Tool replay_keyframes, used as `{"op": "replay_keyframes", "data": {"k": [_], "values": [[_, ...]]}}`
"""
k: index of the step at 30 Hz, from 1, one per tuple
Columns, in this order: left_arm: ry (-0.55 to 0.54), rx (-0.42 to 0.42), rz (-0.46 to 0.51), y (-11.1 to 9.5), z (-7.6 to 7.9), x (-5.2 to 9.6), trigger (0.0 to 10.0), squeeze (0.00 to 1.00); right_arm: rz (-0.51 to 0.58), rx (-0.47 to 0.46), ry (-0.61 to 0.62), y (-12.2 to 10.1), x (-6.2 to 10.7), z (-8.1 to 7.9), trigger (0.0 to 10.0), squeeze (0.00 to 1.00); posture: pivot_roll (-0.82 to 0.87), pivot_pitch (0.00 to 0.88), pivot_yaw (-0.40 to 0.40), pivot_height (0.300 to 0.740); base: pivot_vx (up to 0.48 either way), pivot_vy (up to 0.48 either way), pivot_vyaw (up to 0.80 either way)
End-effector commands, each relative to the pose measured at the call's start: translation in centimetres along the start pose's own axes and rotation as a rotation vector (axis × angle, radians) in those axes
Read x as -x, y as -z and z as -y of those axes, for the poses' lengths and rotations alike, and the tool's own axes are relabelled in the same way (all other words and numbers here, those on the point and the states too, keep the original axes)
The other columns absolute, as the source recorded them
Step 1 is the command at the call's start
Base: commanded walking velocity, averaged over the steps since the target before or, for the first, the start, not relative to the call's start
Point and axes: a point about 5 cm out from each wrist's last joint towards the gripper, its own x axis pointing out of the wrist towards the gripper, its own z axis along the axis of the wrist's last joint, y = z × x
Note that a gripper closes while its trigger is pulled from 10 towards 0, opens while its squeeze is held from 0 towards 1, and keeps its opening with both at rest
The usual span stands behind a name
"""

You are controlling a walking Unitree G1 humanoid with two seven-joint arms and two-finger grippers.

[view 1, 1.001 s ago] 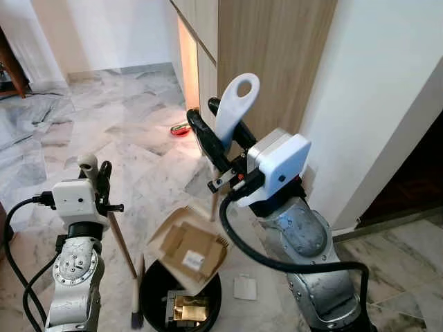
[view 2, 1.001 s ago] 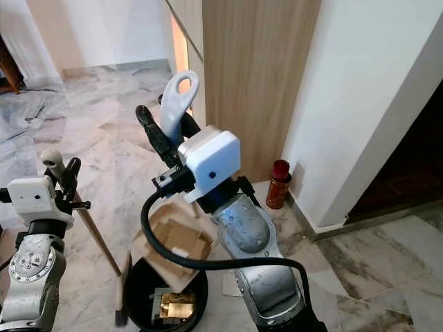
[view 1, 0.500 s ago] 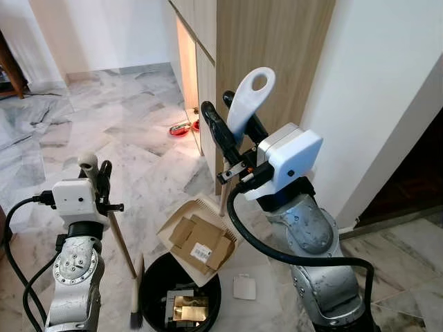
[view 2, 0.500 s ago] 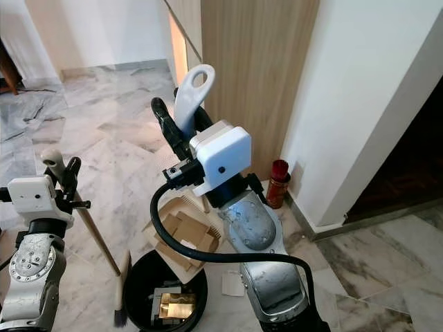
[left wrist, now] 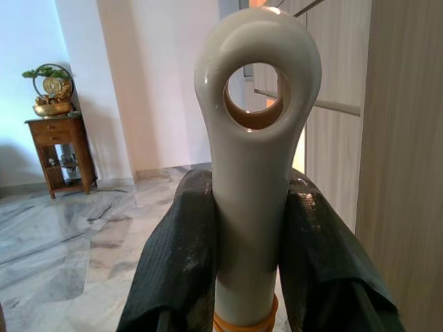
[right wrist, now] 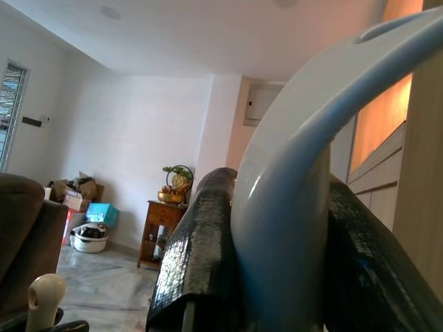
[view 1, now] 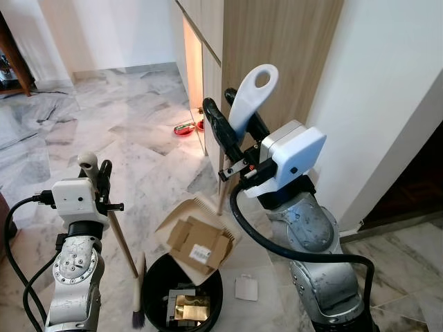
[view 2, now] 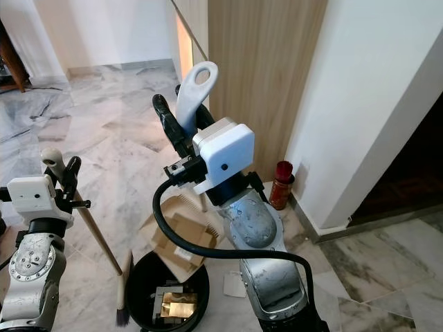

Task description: Sweep floor

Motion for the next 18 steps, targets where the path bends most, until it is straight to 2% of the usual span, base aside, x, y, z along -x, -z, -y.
{"op": "replay_keyframes", "data": {"k": [1, 6, 8, 14, 18], "values": [[0.004, -0.004, 0.059, -0.93, 0.06, -0.6, 10.0, 0.0, 0.058, -0.048, -0.027, -1.22, -0.61, -0.28, 10.0, 0.0, 0.11, 0.0, 0.01, 0.74, 0.0, 0.0, 0.0], [0.003, -0.003, 0.061, -0.94, 0.07, -0.6, 10.0, 0.0, 0.052, -0.075, -0.026, -0.99, -0.62, -0.35, 10.0, 0.0, 0.11, 0.0, 0.008, 0.74, 0.0, 0.0, 0.0], [0.003, -0.002, 0.061, -0.96, 0.11, -0.59, 10.0, 0.0, 0.07, -0.045, 0.011, -1.11, -0.69, 0.2, 10.0, 0.0, 0.11, 0.0, 0.008, 0.74, 0.0, 0.0, 0.0], [0.002, -0.001, 0.059, -0.93, 0.07, -0.49, 10.0, 0.0, 0.088, 0.012, -0.005, -1.37, -0.7, 0.21, 10.0, 0.0, 0.11, 0.0, 0.007, 0.74, 0.0, 0.0, 0.0], [0.004, -0.001, 0.059, -0.91, 0.08, -0.5, 10.0, 0.0, 0.094, 0.002, -0.008, -1.36, -0.71, 0.13, 10.0, 0.0, 0.11, 0.0, 0.008, 0.74, 0.0, 0.0, 0.0]]}}
